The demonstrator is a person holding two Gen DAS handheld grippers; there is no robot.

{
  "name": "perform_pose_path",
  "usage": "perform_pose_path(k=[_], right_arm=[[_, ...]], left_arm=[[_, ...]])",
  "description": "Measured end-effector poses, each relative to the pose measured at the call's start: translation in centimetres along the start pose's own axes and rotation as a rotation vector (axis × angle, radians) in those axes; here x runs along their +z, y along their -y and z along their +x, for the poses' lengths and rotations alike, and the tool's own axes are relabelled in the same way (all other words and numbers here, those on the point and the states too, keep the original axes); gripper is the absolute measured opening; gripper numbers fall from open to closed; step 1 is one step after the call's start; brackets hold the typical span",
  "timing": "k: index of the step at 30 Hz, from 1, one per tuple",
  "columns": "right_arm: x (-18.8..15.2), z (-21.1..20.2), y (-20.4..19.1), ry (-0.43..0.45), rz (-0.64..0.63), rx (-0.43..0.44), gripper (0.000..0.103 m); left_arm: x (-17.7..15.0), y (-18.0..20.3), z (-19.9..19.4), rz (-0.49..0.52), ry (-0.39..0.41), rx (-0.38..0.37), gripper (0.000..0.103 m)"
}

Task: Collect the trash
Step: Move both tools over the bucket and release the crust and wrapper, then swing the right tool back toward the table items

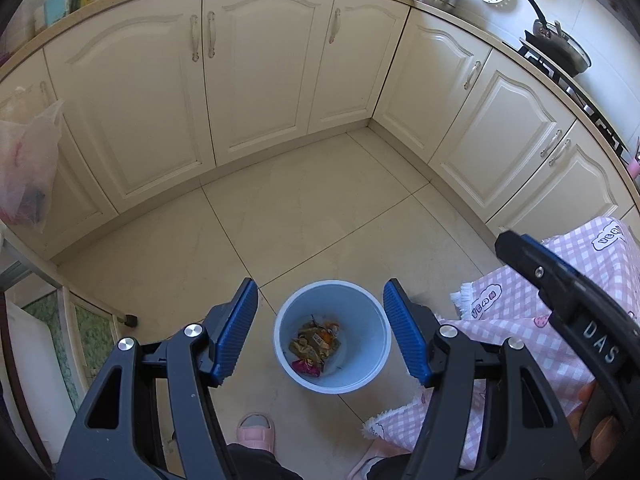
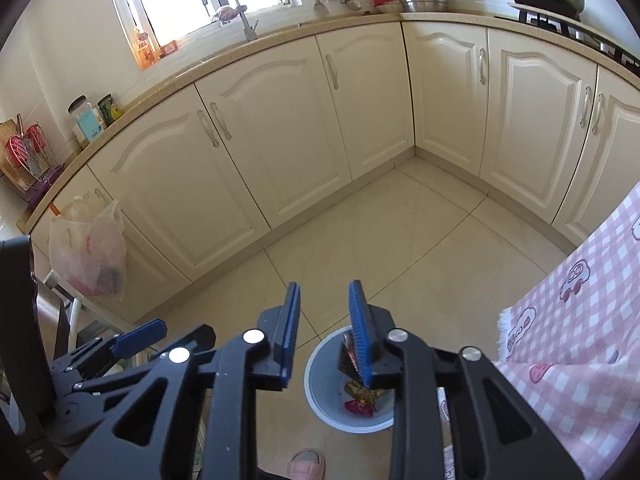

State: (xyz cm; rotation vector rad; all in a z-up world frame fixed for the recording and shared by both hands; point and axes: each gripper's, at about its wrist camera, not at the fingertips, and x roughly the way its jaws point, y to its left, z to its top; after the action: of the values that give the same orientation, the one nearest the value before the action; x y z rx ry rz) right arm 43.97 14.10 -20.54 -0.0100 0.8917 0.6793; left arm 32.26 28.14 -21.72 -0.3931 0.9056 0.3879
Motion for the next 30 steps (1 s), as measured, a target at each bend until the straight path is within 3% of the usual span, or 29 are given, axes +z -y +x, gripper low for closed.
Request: perform_pose_path(k=[12, 25, 30], right_arm=[[-1.4, -7.1, 3.2, 0.074, 0.062, -0.069, 0.026], [-6.4, -24.7, 13.5, 0.290, 0.214, -0.284, 0.035], [-9.9, -31.5, 18.6, 0.364, 0.293, -0.419, 0.041]], left_arm=[[-0.7, 4.4, -4.0, 0.085, 0.042, -0.080, 0.062], [-6.1, 19.2, -11.2, 0.378, 0.092, -0.278, 0.063], [-8.9, 26.1, -13.3, 0.499, 0.091, -0.363, 0.068]])
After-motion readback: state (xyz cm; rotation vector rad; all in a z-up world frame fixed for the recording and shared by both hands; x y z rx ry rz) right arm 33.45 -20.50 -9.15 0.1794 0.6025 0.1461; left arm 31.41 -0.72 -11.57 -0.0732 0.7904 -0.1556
